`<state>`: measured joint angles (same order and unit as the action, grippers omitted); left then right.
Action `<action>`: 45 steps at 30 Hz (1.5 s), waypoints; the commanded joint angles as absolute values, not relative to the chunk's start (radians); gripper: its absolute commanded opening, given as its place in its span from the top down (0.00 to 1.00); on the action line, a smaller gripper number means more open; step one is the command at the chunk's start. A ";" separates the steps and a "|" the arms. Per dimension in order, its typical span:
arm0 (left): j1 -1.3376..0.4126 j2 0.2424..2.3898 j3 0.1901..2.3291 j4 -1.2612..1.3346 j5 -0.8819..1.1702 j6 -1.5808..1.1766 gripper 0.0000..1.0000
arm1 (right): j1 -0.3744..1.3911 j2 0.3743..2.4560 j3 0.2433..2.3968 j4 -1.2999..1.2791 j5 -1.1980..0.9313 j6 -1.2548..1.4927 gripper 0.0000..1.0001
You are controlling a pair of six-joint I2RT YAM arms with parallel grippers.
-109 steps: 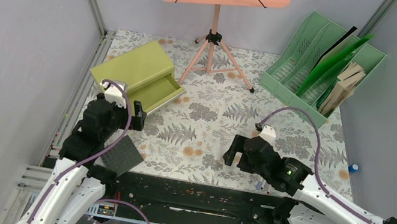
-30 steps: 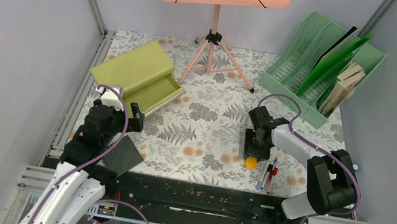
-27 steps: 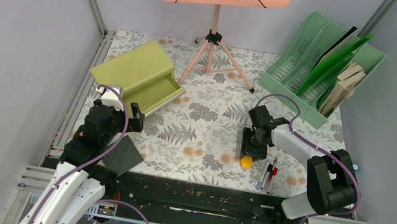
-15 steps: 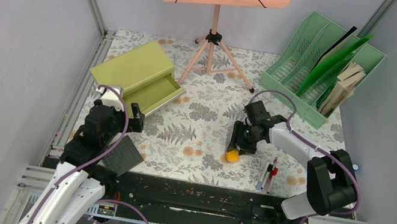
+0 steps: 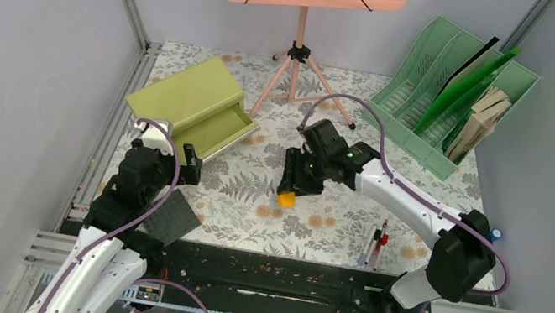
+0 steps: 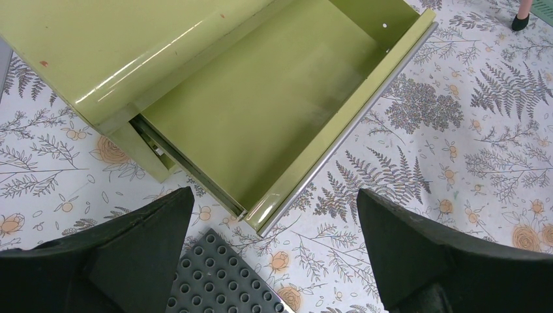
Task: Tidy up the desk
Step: Place the stationery in the drawer.
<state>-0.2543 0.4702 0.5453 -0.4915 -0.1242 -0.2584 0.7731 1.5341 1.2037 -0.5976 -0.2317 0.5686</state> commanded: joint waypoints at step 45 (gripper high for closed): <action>-0.265 0.333 0.609 -0.476 -0.182 -0.161 0.01 | 0.880 2.197 2.282 -0.700 -0.209 0.601 1.00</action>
